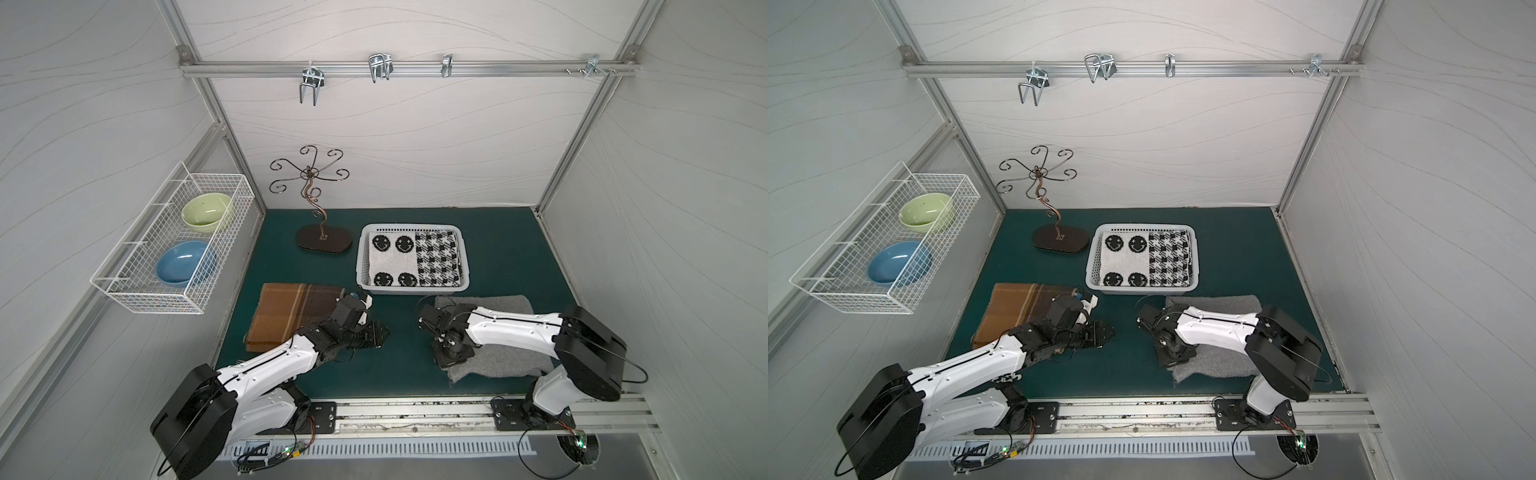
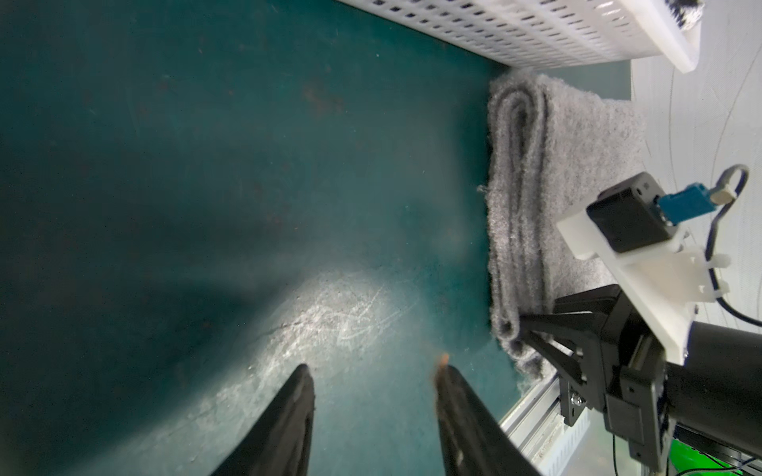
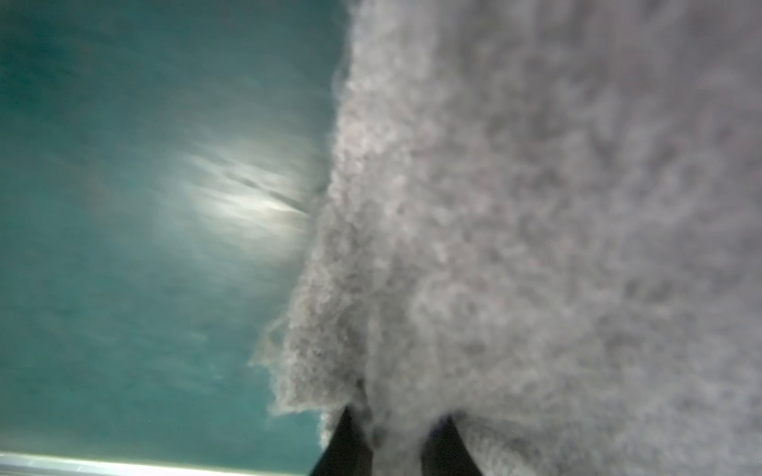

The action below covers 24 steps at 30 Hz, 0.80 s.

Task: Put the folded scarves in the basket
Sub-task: Move the scarf to the center of the board.

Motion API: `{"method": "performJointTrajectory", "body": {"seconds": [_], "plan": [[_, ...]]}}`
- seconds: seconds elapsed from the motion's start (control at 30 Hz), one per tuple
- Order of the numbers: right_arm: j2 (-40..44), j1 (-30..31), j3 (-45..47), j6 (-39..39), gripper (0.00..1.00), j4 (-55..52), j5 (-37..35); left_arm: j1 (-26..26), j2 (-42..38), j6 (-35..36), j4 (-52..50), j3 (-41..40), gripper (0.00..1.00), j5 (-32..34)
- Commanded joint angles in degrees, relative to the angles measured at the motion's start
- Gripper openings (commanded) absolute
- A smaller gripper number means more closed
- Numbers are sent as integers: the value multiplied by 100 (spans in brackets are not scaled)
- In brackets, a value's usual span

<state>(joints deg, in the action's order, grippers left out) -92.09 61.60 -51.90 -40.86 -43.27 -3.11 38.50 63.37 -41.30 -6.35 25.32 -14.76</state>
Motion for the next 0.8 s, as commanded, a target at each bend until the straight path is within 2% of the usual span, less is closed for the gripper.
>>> {"method": "performJointTrajectory", "body": {"seconds": [0.0, 0.03, 0.2, 0.3, 0.43, 0.63, 0.77], "plan": [[-299, 124, -178, -51, 28, 1202, 843, 43, -182, -128, 225, -109, 51, 162], [-300, 137, -302, -56, 34, 1282, 900, 43, -231, -141, 185, -138, 51, 198], [-59, 177, -698, 51, 48, 1129, 737, 52, -420, -134, -48, -174, 52, 311], [388, 127, -466, 53, 49, 1075, 617, 129, -355, -187, 4, -120, 52, 333], [1599, -59, 159, -63, 49, 964, 330, 506, -24, -232, 233, 141, 52, 501], [3413, -653, 553, 12, 49, 118, 25, 986, 889, -124, 702, 729, 54, 567], [4100, -1084, 710, 150, 50, -216, 97, 1070, 1347, -188, 1234, 929, 57, 513]]}}
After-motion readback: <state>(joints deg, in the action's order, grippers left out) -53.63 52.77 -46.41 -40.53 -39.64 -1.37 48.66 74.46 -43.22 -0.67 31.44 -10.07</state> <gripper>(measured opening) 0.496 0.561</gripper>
